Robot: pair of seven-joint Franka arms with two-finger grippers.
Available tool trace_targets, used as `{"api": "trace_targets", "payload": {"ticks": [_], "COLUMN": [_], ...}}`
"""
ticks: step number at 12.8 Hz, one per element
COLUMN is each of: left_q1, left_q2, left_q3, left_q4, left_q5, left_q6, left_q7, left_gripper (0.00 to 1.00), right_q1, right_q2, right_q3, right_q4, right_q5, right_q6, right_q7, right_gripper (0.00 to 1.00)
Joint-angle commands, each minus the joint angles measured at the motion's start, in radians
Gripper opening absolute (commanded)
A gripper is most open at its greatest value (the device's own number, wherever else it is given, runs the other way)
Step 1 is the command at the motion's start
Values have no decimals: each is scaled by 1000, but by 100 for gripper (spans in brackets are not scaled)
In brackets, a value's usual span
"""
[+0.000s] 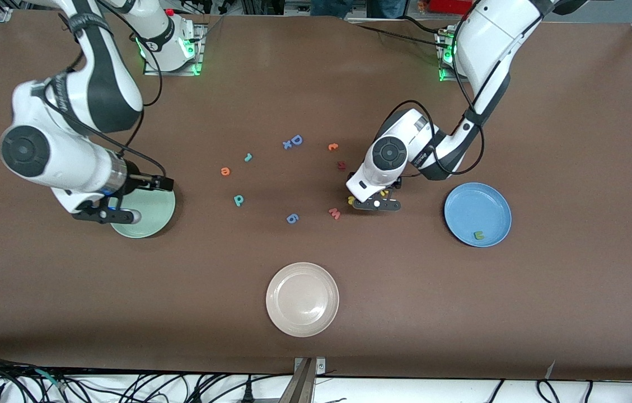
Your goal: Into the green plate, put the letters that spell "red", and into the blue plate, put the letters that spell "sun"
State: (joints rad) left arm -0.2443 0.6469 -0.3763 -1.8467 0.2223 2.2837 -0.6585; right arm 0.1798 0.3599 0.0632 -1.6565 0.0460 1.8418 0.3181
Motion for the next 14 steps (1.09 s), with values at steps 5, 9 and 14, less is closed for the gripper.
{"api": "trace_targets", "payload": {"ticks": [5,9,14], "left_q1": [11,13,14], "left_q2": [25,31,20], "left_q3": [0,-1,-1], "left_q4": [-14,-8,0], "left_q5": [126,124,124], "left_q6": [13,8,-12], "left_q7": [-12,-15,-18], "left_gripper": [87,8,0], "right_q1": [110,145,145], "right_q2": [129,157,84], "right_q3": [-6,-8,24], "right_q4": [-12,-52,-352], "right_q5": [20,20,20], "right_q6": [197,276,555], "right_q7": [87,118,124], "right_gripper": [100,100,100]}}
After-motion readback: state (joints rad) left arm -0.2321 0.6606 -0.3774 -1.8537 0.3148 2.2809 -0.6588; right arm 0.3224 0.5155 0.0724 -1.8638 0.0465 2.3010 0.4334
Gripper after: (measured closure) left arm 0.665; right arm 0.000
